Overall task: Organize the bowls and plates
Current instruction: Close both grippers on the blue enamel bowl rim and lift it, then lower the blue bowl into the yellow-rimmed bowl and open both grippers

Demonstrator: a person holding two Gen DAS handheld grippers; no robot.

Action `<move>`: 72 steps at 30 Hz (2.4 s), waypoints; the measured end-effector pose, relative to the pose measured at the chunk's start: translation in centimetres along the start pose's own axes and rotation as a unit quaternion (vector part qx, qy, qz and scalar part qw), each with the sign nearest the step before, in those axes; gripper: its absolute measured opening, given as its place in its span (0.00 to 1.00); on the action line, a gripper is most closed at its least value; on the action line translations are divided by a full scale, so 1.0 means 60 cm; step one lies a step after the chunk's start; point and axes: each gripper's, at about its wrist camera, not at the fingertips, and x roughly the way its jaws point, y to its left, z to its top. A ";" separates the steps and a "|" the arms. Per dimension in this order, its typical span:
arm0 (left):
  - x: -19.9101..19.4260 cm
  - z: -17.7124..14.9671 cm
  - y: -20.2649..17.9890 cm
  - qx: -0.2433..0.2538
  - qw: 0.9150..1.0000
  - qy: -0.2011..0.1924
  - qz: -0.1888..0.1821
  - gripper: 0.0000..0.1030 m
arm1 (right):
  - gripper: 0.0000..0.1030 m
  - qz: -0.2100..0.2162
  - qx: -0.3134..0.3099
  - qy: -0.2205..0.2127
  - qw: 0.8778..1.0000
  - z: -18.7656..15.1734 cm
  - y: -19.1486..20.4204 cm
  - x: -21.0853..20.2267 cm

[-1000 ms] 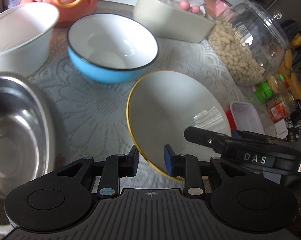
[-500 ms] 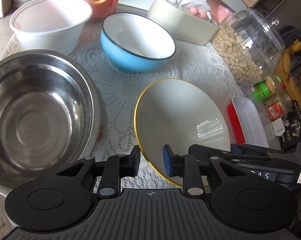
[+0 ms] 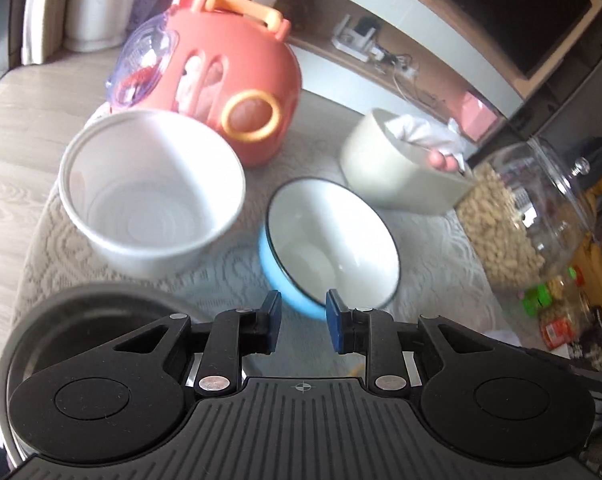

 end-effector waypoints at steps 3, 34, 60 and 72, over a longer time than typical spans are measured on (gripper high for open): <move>0.045 0.032 0.006 -0.016 1.000 0.011 0.019 0.27 | 0.67 0.008 0.032 0.007 0.999 0.062 -0.010 0.051; 0.235 0.045 -0.072 0.064 0.991 0.116 0.026 0.32 | 0.55 0.073 0.098 0.092 0.988 0.091 -0.077 0.244; 0.019 -0.084 -0.091 0.055 0.987 0.145 -0.050 0.33 | 0.61 0.073 0.053 0.086 0.992 -0.008 0.012 -0.001; 0.008 -0.109 -0.055 0.048 0.989 0.133 -0.032 0.31 | 0.61 0.058 0.038 0.109 0.992 -0.068 0.022 0.026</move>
